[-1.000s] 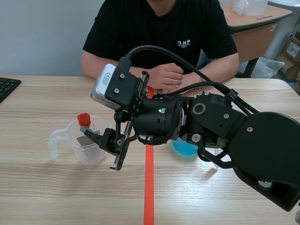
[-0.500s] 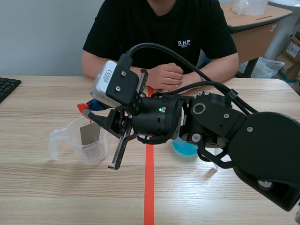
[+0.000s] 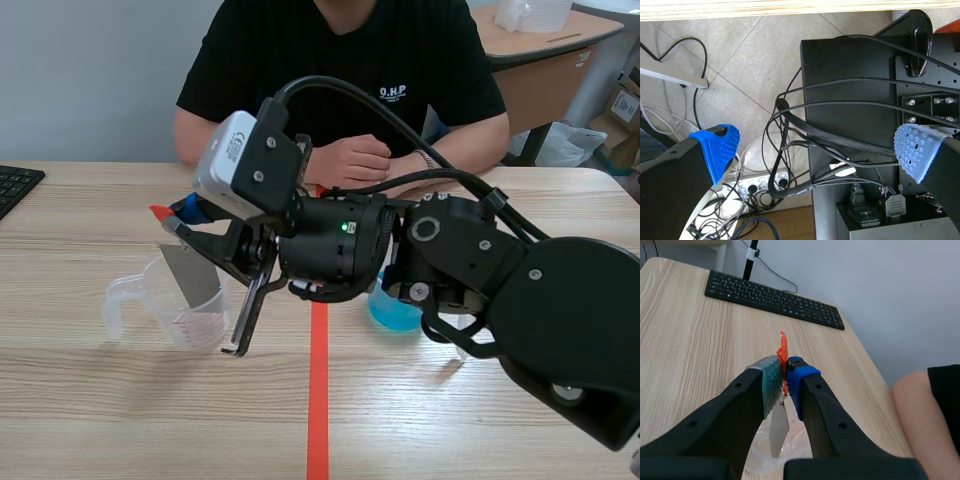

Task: Do the redox reaction experiment.
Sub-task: 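Lift the metal plate out of the left beaker, then move the plate over the blue solution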

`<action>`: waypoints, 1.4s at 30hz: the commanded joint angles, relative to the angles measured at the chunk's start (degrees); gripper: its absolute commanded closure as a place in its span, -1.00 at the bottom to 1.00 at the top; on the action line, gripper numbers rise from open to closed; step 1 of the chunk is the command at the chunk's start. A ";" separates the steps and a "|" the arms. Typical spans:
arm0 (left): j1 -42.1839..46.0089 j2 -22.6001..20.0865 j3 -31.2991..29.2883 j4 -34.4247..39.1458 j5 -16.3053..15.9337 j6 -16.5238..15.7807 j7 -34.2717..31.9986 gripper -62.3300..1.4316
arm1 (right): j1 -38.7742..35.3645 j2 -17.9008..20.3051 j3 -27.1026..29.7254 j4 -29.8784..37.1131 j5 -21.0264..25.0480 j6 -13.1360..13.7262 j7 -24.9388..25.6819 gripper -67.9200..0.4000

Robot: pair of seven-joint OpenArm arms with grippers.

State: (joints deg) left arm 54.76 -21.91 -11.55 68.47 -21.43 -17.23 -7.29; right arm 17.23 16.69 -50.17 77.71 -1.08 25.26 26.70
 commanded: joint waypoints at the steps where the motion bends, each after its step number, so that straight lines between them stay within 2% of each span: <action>1: 0.76 0.28 -0.57 0.48 0.09 -0.50 -0.59 -1.00 | 0.98 0.00 1.53 2.93 0.61 -0.28 0.46 0.94; 6: 0.76 0.28 -0.57 0.48 0.09 -0.50 -0.59 -1.00 | 0.83 0.04 2.82 6.93 0.72 0.57 -2.71 0.94; 13: 0.76 0.28 -0.57 0.48 0.09 -0.50 -0.57 -1.00 | 0.83 0.90 5.35 13.29 8.13 3.80 -10.27 0.94; 16: 0.76 0.28 -0.57 0.48 0.09 -0.50 -0.57 -0.65 | 0.83 1.84 7.17 16.28 11.47 4.66 -12.72 0.94; 21: 0.76 0.28 -0.57 0.48 0.09 -0.50 -0.57 0.05 | 0.66 4.15 10.60 22.56 16.24 4.83 -17.86 0.94; 25: 0.76 0.31 -0.57 0.48 0.07 -0.50 -0.52 0.39 | 0.52 6.99 13.03 27.50 22.21 4.85 -23.21 0.94; 32: 0.76 0.31 -0.57 0.48 0.07 -0.50 -0.39 0.79 | 0.50 12.41 18.21 32.44 36.28 4.85 -34.49 0.94; 38: 0.76 0.31 -0.57 0.48 0.07 -0.52 -0.39 0.81 | 0.46 18.16 23.52 33.11 49.13 4.85 -41.83 0.94; 40: 0.79 0.31 -0.57 0.48 0.07 -0.52 -0.37 0.81 | -0.44 20.39 25.73 33.14 51.87 5.11 -42.25 0.94; 42: 0.79 0.31 -0.57 0.48 0.04 -0.50 -0.39 0.81 | -1.81 22.53 28.20 33.14 54.07 6.78 -42.27 0.94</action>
State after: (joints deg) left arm 54.76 -21.91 -11.55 68.47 -21.06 -17.23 -7.09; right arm 15.81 38.15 -22.94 110.41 52.29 31.46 -16.78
